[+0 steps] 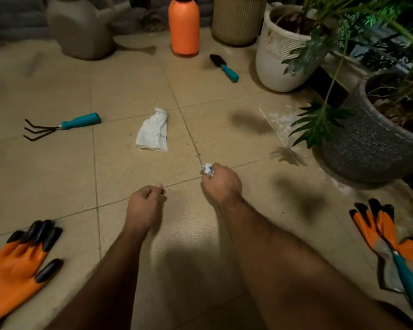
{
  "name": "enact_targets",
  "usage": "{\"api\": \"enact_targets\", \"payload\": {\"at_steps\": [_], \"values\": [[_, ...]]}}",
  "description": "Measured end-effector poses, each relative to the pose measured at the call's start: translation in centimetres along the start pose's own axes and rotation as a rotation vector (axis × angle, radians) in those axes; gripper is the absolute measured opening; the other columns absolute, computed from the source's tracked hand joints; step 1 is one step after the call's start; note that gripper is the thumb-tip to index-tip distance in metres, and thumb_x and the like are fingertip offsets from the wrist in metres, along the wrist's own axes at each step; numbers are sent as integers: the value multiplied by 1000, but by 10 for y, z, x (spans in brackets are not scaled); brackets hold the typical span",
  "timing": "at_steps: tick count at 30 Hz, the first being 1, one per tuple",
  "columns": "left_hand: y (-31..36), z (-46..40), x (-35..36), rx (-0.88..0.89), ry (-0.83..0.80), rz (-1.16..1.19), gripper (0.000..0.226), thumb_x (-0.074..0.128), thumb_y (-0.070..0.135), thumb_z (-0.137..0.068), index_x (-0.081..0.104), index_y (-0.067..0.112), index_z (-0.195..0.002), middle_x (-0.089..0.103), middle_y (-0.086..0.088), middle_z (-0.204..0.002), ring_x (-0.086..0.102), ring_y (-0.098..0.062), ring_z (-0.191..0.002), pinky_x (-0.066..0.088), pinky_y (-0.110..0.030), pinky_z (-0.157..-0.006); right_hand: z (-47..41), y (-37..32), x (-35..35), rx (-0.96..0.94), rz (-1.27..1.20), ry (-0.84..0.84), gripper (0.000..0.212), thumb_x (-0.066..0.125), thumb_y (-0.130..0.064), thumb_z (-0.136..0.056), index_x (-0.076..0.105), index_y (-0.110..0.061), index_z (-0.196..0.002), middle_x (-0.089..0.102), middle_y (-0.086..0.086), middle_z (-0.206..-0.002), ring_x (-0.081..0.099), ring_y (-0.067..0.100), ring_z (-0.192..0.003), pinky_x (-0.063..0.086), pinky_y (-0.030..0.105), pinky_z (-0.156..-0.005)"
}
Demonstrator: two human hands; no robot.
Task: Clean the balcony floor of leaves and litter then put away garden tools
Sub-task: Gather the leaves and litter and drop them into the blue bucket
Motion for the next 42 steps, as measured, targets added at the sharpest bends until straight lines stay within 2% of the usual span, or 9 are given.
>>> {"api": "enact_targets", "payload": {"at_steps": [5, 10, 14, 19, 25, 29, 36, 39, 42], "values": [[0, 10, -22, -85, 145, 189, 43, 37, 50, -104, 66, 21, -89, 62, -2, -79, 52, -14, -69, 43, -32, -67, 34, -31, -8, 155, -84, -33, 60, 42, -71, -91, 66, -18, -78, 63, -2, -74, 58, 20, -71, 42, 28, -62], [26, 9, -45, -120, 204, 284, 42, 38, 38, -106, 69, 12, -94, 53, -1, -65, 47, -16, -59, 37, -29, -56, 39, -75, -38, 111, -56, -104, 32, 52, -37, -92, 70, -11, -91, 70, 12, -101, 63, 31, -96, 37, 27, -67], [51, 1, -82, -100, 261, 294, 26, 44, 20, -102, 63, 11, -117, 68, -14, -92, 63, -30, -85, 55, -40, -81, 18, -140, -77, -42, 42, -184, 18, 60, -24, -84, 69, -9, -89, 68, 15, -99, 64, 32, -95, 38, 24, -67], [61, 2, -114, -219, 307, 441, 23, 44, 15, -102, 62, 14, -115, 69, -21, -108, 64, -39, -102, 54, -45, -89, 4, -211, -111, -118, 240, -271, 19, 62, -10, -79, 51, -15, -64, 59, 4, -78, 59, 24, -75, 35, 21, -56], [46, 4, -170, -129, 327, 81, 31, 44, 33, -104, 63, 16, -123, 69, -8, -113, 61, -24, -100, 41, -27, -80, -33, -238, -59, -222, 332, -300, 7, 60, -14, -87, 64, -13, -92, 68, 12, -107, 63, 30, -103, 43, 23, -70], [-2, -20, -189, -71, 352, -110, 34, 45, 44, -102, 65, 20, -115, 72, -4, -101, 61, -18, -87, 46, -30, -74, -57, -217, 24, -192, 175, -318, 44, 58, -14, -92, 51, -15, -136, 60, 13, -129, 59, 33, -115, 47, 30, -89], [-27, -64, -156, -42, 282, -97, 29, 47, 44, -101, 63, 25, -114, 68, 3, -99, 60, -14, -87, 41, -26, -65, -108, -202, 93, -205, 182, -368, 83, 61, -29, -95, 8, -29, -159, -1, 5, -167, 52, 39, -128, 47, 36, -95], [-15, -76, -147, -37, 267, -78, 29, 49, 42, -100, 63, 23, -116, 68, 2, -101, 61, -16, -91, 42, -28, -70, -115, -192, 109, -217, 249, -426, 79, 59, -34, -96, 12, -24, -159, 8, 6, -166, 43, 36, -136, 43, 38, -105], [-14, -86, -150, -50, 274, -62, 30, 49, 42, -100, 62, 22, -119, 69, 0, -104, 62, -16, -93, 46, -29, -75, -116, -201, 106, -311, 287, -311, 57, 59, -24, -93, 40, -18, -146, 36, 10, -150, 49, 30, -127, 44, 34, -101]]}}
Point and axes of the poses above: each hand's wrist, its own z-axis away from the middle knuckle, its own x-axis out of the palm, y = z × x, the point moved 9 cm from there along -z, towards the middle knuckle
